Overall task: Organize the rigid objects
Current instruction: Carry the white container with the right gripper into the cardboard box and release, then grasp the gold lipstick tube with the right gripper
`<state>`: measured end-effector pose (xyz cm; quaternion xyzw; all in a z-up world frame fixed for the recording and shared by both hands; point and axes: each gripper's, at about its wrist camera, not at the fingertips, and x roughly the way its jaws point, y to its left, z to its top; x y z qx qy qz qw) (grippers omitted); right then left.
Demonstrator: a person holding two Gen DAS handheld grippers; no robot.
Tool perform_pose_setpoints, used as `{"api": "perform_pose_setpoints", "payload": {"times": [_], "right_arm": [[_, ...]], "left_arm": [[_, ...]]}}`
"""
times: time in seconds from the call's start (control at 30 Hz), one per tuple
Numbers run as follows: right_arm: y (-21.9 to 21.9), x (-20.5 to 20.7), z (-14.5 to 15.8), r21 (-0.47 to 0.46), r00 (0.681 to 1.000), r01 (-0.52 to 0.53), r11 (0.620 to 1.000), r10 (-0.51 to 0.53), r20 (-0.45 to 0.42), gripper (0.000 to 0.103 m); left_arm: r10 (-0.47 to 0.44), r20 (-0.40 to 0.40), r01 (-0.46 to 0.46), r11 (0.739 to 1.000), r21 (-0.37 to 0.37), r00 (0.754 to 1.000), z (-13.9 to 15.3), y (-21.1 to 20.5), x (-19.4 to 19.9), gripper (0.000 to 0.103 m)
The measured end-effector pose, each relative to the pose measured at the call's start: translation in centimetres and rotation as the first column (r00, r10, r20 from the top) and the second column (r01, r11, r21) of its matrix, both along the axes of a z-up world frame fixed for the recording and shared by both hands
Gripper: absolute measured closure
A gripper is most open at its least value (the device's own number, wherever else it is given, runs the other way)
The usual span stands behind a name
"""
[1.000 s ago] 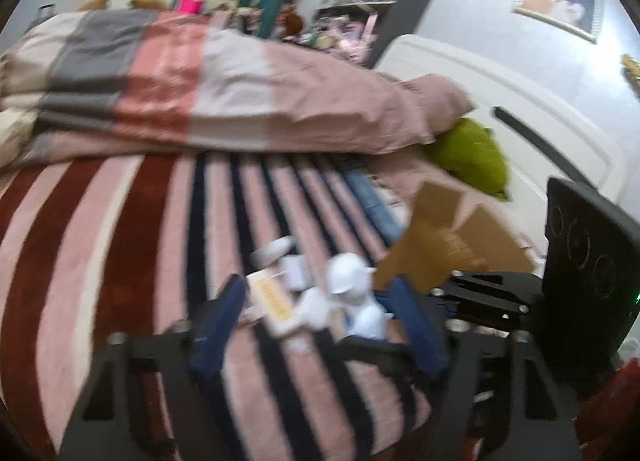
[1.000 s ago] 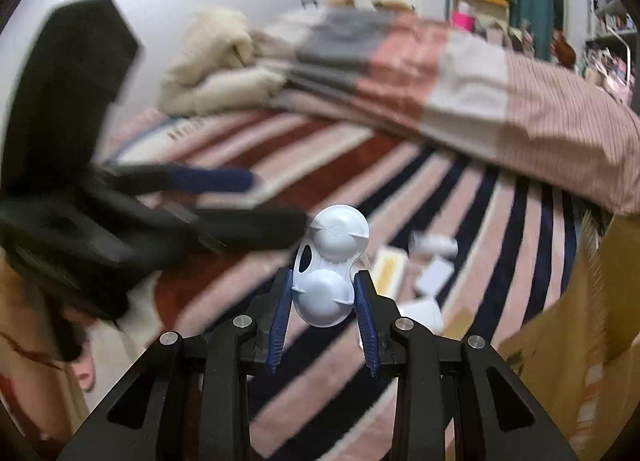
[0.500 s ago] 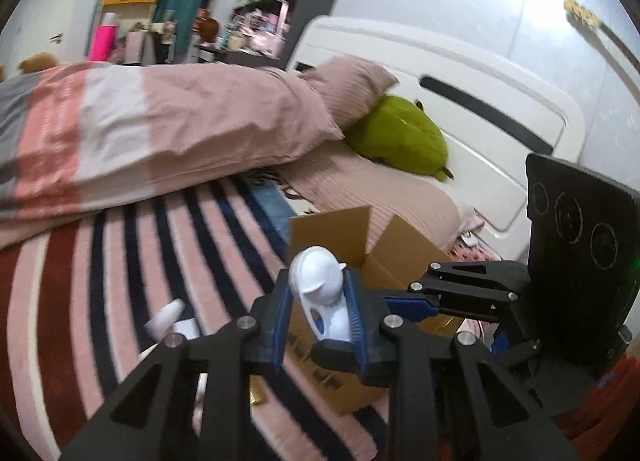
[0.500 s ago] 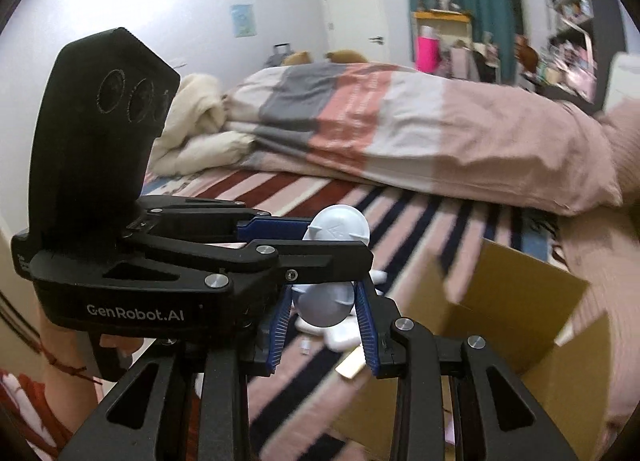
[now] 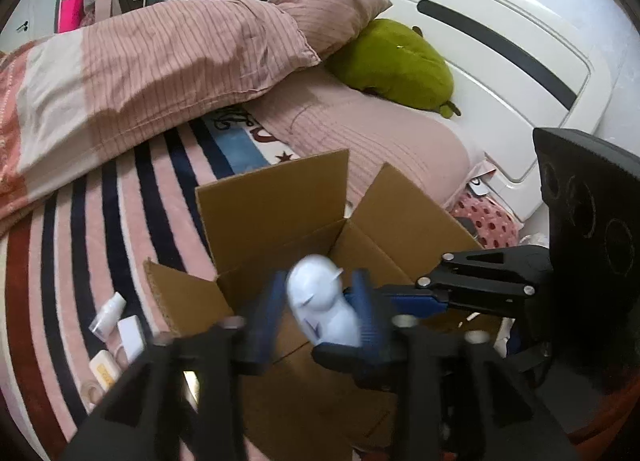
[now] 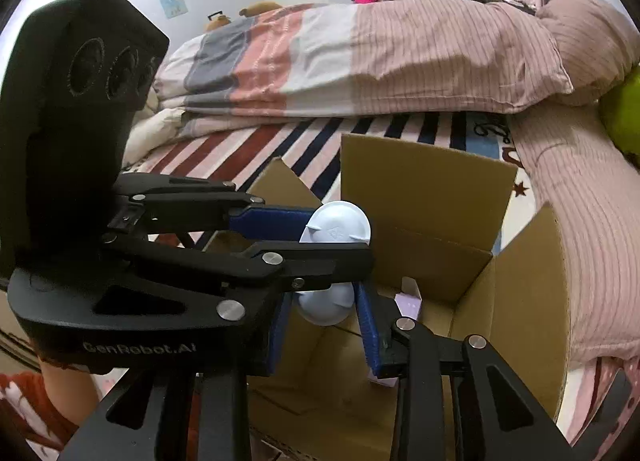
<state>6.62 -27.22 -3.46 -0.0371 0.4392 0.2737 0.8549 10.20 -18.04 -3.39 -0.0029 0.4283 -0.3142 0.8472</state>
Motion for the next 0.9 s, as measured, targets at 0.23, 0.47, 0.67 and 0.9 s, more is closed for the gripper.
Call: {"api": "perform_pose_setpoints", "payload": {"times": [0.23,0.47,0.67,0.9], "right_arm": [[0.4,-0.3,-0.1,-0.039,1.000,0.009,0.999,-0.008,0.017,0.055],[3.2,-2.6,2.9,0.015,0.993,-0.042,0.999,0.041,0.107,0.054],[9.1,-5.4,4.7,0.053,0.971,-0.182,0.982,0.171,0.169,0.054],[16.1,-6.6,0.3,0.035,0.956,-0.289,0.957,0.286,0.070,0.054]], "left_arm": [[0.055,0.043,-0.054,0.998,-0.017,0.998,1.1,2.5,-1.1,0.040],[0.241,0.126,-0.238,0.970,-0.044,0.962,3.1,10.2,-3.4,0.038],[0.429,0.164,-0.429,0.903,-0.033,0.888,2.5,17.9,-5.8,0.029],[0.538,0.128,-0.539,0.842,-0.027,0.833,-1.4,24.4,-8.4,0.029]]}}
